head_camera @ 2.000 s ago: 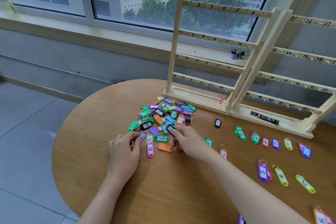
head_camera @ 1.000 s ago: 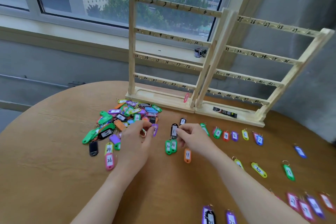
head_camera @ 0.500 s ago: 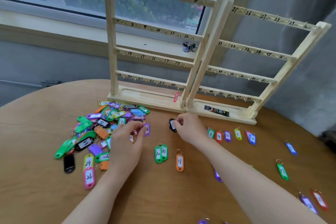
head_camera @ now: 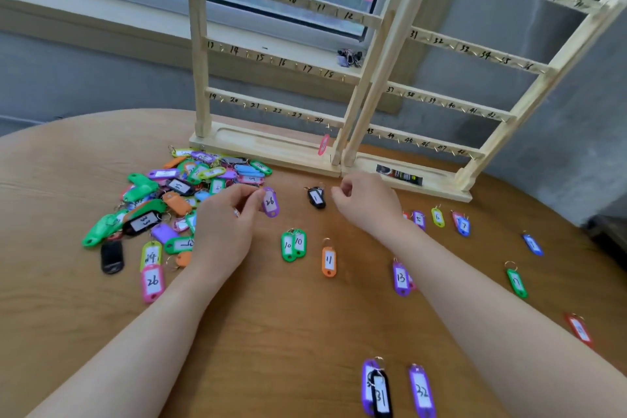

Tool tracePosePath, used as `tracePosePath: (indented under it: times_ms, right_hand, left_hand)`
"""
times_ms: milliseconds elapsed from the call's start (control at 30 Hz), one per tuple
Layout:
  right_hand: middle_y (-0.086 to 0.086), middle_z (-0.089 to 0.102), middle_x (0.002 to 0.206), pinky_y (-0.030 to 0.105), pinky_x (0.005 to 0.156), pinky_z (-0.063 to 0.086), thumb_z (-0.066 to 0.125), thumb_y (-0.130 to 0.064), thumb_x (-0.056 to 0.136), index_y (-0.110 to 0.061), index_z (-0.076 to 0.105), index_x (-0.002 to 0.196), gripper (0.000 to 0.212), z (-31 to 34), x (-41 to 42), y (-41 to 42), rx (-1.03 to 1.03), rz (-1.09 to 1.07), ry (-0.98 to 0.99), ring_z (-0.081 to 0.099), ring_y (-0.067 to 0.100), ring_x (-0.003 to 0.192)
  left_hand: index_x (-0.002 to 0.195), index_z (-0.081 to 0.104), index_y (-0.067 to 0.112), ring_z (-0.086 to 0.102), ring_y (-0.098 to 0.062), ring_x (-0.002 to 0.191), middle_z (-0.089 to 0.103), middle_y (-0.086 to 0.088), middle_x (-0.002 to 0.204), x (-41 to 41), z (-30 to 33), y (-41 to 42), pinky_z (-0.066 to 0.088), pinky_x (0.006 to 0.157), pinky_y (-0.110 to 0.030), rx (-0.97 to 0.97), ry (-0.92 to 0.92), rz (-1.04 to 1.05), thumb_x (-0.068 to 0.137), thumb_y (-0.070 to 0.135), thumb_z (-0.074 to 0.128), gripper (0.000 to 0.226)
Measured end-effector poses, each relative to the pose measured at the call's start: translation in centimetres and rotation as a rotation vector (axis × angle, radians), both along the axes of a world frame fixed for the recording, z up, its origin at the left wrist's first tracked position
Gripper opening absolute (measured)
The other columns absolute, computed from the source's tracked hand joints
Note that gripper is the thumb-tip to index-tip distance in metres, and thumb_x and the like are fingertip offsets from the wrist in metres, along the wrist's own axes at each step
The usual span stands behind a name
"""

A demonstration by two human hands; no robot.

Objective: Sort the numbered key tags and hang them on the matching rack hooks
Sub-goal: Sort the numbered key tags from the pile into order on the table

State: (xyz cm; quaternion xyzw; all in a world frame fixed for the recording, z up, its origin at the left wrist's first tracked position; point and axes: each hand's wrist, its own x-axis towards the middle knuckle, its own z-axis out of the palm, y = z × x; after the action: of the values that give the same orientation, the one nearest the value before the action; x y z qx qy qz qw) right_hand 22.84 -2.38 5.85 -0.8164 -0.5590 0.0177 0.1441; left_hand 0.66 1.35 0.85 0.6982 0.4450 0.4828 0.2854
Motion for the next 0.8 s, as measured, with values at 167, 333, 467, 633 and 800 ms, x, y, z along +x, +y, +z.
tracePosePath:
  times_ms: [167,333,467,633,800]
  right_hand:
    - [-0.009,0.057,0.063,0.031,0.059,0.04,0.06,-0.033,0.094,-0.023,0.062,0.067,0.028,0.6,1.3,-5.3,0.142,0.006,0.125,0.055,0.014,0.067]
    - [-0.008,0.05,0.047,0.03,0.057,0.039,0.062,-0.027,0.093,-0.014,0.06,0.062,0.033,-0.5,1.3,-13.2,0.218,-0.052,0.278,0.045,0.01,0.053]
    - [-0.001,0.053,0.052,0.026,0.056,0.038,0.066,-0.022,0.093,-0.012,0.06,0.063,0.032,-2.0,2.0,-19.6,0.268,-0.098,0.316,0.043,0.009,0.051]
    - [0.001,0.056,0.057,0.024,0.055,0.038,0.067,-0.019,0.095,-0.013,0.063,0.065,0.03,-3.5,3.9,-26.2,0.337,-0.175,0.34,0.045,0.008,0.054]
    - [0.0,0.055,0.057,0.028,0.055,0.04,0.066,-0.018,0.097,-0.013,0.064,0.067,0.03,-4.4,4.5,-30.4,0.43,-0.242,0.325,0.05,0.014,0.056]
  left_hand:
    - [0.087,0.074,0.017,0.063,-0.021,0.073,0.071,0.002,0.074,0.2,-0.6,-0.3,0.04,0.08,-0.035,0.192,0.185,-0.031,0.093,0.026,0.064,0.015]
    - [0.09,0.075,0.012,0.062,-0.023,0.071,0.071,-0.002,0.076,0.2,0.3,-2.2,0.038,0.076,-0.03,0.257,0.218,-0.057,0.092,0.015,0.071,0.006]
    - [0.09,0.07,0.025,0.061,0.001,0.075,0.067,0.014,0.077,1.1,1.6,-5.2,0.044,0.073,-0.018,0.142,0.132,-0.12,0.092,0.019,0.069,0.006]
    - [0.083,0.071,0.027,0.059,0.005,0.064,0.068,0.027,0.079,2.6,2.5,-9.0,0.036,0.058,-0.006,0.033,0.086,-0.255,0.087,0.019,0.072,0.01]
    - [0.079,0.068,0.027,0.056,-0.025,0.066,0.073,0.013,0.072,3.9,2.3,-11.6,0.04,0.061,-0.023,-0.017,0.119,-0.5,0.088,0.016,0.072,0.015]
